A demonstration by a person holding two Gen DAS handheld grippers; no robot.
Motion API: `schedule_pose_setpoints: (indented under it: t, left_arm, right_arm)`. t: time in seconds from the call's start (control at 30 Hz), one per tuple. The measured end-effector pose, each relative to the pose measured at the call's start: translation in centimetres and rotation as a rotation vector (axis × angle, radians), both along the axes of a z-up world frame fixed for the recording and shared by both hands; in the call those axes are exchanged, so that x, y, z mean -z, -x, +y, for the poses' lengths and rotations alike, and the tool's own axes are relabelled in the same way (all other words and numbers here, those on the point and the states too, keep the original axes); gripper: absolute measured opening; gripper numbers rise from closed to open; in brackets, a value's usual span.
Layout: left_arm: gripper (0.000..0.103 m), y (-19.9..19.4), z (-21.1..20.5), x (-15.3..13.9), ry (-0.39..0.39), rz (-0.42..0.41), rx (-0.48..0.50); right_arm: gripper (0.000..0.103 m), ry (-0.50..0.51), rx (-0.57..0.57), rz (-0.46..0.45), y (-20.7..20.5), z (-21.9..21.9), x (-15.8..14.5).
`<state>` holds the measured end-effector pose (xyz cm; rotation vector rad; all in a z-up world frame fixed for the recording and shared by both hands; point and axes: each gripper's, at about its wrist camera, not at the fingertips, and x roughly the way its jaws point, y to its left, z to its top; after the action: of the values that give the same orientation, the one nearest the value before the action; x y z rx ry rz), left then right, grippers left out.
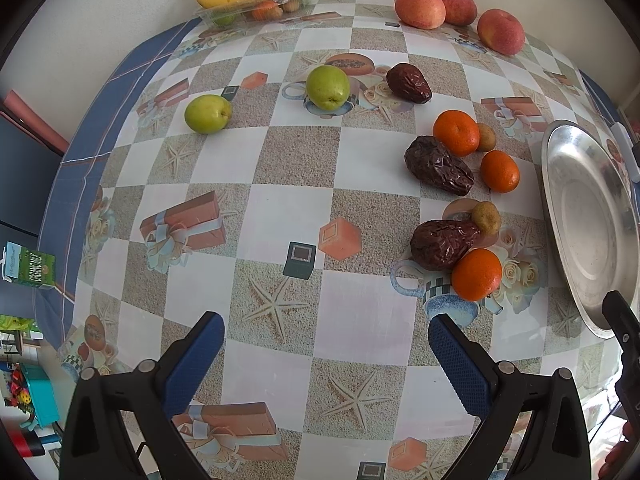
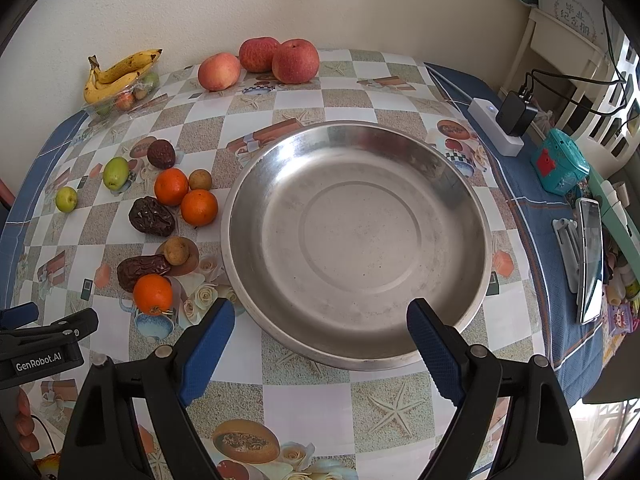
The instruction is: Organize fruits
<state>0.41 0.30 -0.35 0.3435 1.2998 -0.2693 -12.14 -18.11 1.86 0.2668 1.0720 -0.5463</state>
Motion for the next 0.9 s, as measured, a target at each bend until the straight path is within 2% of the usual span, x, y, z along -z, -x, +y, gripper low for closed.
schedule_pose_setpoints:
  t: [0.6,0.77,0.83,0.9]
  left_arm:
    - [0.103,0.1,0.4,0.2,0.020,0.009,-0.009]
    - [0.103,-0.7,1.1,-1.0,0.137,-0.050,-0.047]
    - [0.103,-1.1,1.6,-1.7,0.265,-0.091,-0.057]
    - [0.103,-1.5,1.8,-2.2,0.277,-0.117,-0.062]
  right_arm:
    - [0.089,-0.004,0.001,0.006,0.0,0.1,0.2]
    - [0.089,-0.011,-0.004,0.002,-0.1,0.0,0.1]
    - [0.088,-0.019,-0.017,-0.017,-0.4,0.2,-0.2]
    - [0.088,-0.025,-0.046,-0.053,-0.6,0.7,-0.7]
